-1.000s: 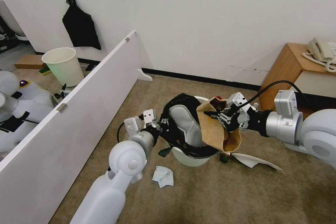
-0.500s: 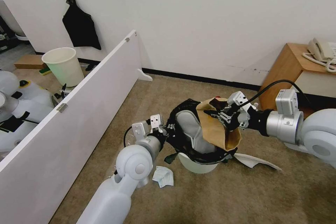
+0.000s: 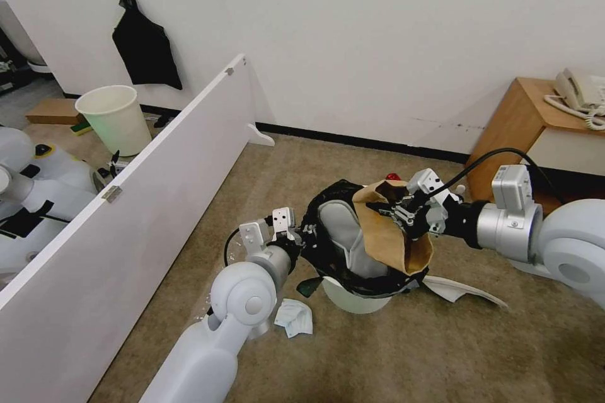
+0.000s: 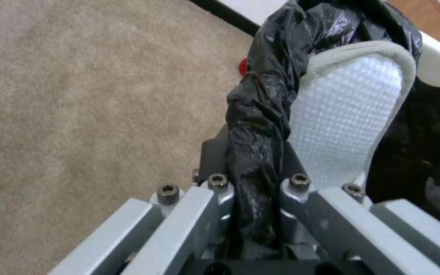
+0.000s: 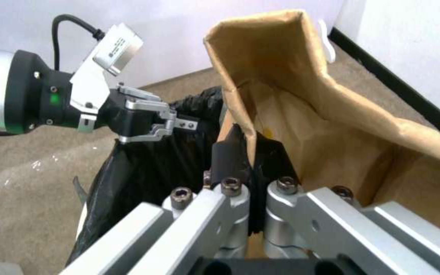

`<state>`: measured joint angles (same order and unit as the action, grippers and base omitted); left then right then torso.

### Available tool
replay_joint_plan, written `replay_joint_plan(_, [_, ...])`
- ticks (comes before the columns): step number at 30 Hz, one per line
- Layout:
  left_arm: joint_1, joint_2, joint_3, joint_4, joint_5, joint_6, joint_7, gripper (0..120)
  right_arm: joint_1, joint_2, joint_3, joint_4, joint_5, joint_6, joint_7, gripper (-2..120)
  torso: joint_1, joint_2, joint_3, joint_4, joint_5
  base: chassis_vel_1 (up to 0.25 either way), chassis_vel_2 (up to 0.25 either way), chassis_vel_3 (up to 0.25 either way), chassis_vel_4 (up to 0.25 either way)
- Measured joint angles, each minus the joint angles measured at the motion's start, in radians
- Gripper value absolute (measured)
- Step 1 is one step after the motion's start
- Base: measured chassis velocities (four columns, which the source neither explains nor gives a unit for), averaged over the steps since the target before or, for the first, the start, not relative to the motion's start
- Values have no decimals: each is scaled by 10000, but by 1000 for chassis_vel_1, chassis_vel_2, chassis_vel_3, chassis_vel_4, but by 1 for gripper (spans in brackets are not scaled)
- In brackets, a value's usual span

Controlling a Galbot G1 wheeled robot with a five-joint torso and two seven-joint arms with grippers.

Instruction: Pick up the trash bin, then pick up the garbage from the floor and place it into the trash bin.

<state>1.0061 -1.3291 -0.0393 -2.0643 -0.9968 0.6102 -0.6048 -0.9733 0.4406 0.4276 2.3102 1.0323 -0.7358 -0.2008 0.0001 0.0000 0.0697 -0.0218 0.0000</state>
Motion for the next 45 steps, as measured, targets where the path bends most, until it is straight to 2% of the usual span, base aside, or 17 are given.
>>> replay_joint_plan(5, [-31, 9, -23, 16, -15, -6, 4, 4, -36, -9, -24, -1, 24, 2, 92, 2, 0, 0, 0, 1, 0, 0, 0, 0, 0])
replay_joint_plan(7, [-44, 7, -24, 28, -17, -10, 10, 4, -157, -130, -74, 18, 137, 3, 220, 13, 0, -1, 0, 0, 0, 0, 0, 0, 0])
replay_joint_plan(11, [-45, -1, -24, 29, -17, -13, 14, 4, -255, -260, -126, 53, 180, 3, 333, 23, 0, 0, -1, 0, 0, 0, 0, 0, 0])
replay_joint_plan(13, [-41, -10, -36, 29, -13, -16, 23, 4, -320, -400, -205, 89, 218, 3, 419, 35, 0, 0, 0, 0, 0, 0, 0, 0, 0])
replay_joint_plan(14, [-41, -10, -36, 29, -13, -16, 23, 4, -320, -400, -205, 89, 218, 3, 419, 35, 0, 0, 0, 0, 0, 0, 0, 0, 0])
replay_joint_plan(15, [-35, -12, -50, 29, -8, -17, 27, 4, -323, -456, -233, 108, 244, 3, 455, 42, 0, 0, -1, 0, 0, 0, 0, 0, 0])
replay_joint_plan(19, [-12, -6, -79, 24, 12, -21, 37, 4, -311, -609, -246, 153, 406, 3, 597, 53, 0, 0, 0, 0, 0, 0, 0, 0, 0])
replay_joint_plan(20, [-12, -6, -79, 24, 12, -21, 37, 4, -311, -609, -246, 153, 406, 3, 597, 53, 0, 0, 0, 0, 0, 0, 0, 0, 0])
replay_joint_plan(21, [17, -4, -98, 9, 29, -24, 55, 4, -308, -760, -245, 203, 531, 4, 676, 61, 0, -1, 0, 1, 0, 0, 0, 0, 0])
replay_joint_plan(22, [17, -4, -98, 9, 29, -24, 55, 4, -308, -760, -245, 203, 531, 4, 676, 61, 0, -1, 0, 1, 0, 0, 0, 0, 0])
replay_joint_plan(24, [44, -48, -102, 4, 103, -35, 100, 4, -311, -981, -234, 290, 755, 4, 873, 75, 0, -1, -1, 0, -1, 0, 0, 0, 0])
replay_joint_plan(25, [44, -48, -102, 4, 103, -35, 100, 4, -311, -981, -234, 290, 755, 4, 873, 75, 0, -1, -1, 0, -1, 0, 0, 0, 0])
replay_joint_plan(28, [69, -100, -88, -17, 163, -58, 129, 4, -304, -1098, -228, 357, 928, 4, 1046, 90, 0, 0, -1, 0, 0, 0, 0, 0, 0])
replay_joint_plan(29, [69, -100, -88, -17, 163, -58, 129, 4, -304, -1098, -228, 357, 928, 4, 1046, 90, 0, 0, -1, 0, 0, 0, 0, 0, 0])
replay_joint_plan(31, [107, -96, -94, -43, 192, -66, 150, 4, -305, -1162, -183, 405, 976, 4, 1071, 99, 0, 0, 0, 0, -1, 0, 0, 0, 0])
replay_joint_plan(43, [292, -5, -260, -206, 239, -72, 157, 4, -108, -737, 328, 600, 817, 5, 1281, 100, 0, 0, 0, 0, 0, 0, 0, 0, 0])
replay_joint_plan(45, [293, 28, -418, -267, 234, -68, 119, 4, -105, -485, 759, 671, 722, 5, 1298, 100, 0, 0, 0, -1, -1, 0, 0, 0, 0])
